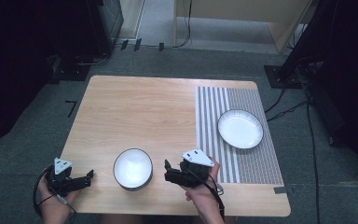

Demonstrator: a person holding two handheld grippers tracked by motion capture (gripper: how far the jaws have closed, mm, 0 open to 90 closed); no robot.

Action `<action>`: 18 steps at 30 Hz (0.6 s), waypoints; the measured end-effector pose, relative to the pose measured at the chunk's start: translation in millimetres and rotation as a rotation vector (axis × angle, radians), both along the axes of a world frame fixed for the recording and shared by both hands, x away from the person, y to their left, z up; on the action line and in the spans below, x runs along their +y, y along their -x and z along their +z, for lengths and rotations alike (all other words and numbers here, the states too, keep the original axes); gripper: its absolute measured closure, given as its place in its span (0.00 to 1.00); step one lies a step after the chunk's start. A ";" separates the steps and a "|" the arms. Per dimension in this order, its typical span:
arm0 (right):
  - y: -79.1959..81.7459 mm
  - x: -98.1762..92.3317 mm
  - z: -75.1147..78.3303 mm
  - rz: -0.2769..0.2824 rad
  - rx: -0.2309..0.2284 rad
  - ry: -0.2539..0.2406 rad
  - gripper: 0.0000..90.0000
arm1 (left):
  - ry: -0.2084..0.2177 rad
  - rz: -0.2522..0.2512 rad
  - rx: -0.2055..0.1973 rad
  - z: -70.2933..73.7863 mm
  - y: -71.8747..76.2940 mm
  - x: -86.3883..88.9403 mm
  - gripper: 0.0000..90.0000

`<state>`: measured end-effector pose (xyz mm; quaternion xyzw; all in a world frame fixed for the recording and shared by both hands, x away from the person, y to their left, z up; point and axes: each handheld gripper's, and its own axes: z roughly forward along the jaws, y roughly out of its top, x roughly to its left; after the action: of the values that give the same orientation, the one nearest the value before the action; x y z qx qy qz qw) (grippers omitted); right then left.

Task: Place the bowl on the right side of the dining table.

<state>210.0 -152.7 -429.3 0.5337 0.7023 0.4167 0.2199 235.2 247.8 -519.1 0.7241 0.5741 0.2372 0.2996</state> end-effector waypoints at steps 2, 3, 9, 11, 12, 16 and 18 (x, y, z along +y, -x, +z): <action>0.2 4.2 0.3 0.009 0.000 0.002 0.08 | 0.000 0.000 0.000 0.0 0.0 0.0 0.00; 0.2 6.1 0.3 0.015 -0.001 0.001 0.08 | 0.000 0.000 0.000 0.0 0.0 0.0 0.00; 0.2 18.3 -1.0 0.035 0.003 0.001 0.08 | 0.000 0.000 0.000 0.0 0.0 0.0 0.00; 0.8 22.5 -1.2 0.046 0.003 0.002 0.08 | -0.001 -0.002 0.000 0.0 0.0 0.0 0.00; 0.9 24.3 -1.4 0.051 0.002 0.004 0.08 | -0.001 -0.002 0.000 0.0 0.0 -0.1 0.00; 0.3 31.2 -1.5 0.060 -0.001 0.007 0.08 | -0.001 -0.005 0.000 0.0 0.0 -0.1 0.00; 0.1 33.3 -1.4 0.061 -0.003 0.017 0.09 | -0.001 -0.005 0.000 0.0 0.0 -0.1 0.00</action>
<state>209.8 -119.4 -430.8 0.5095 0.7214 0.4181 0.2125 235.2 247.7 -519.1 0.7259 0.5721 0.2367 0.2996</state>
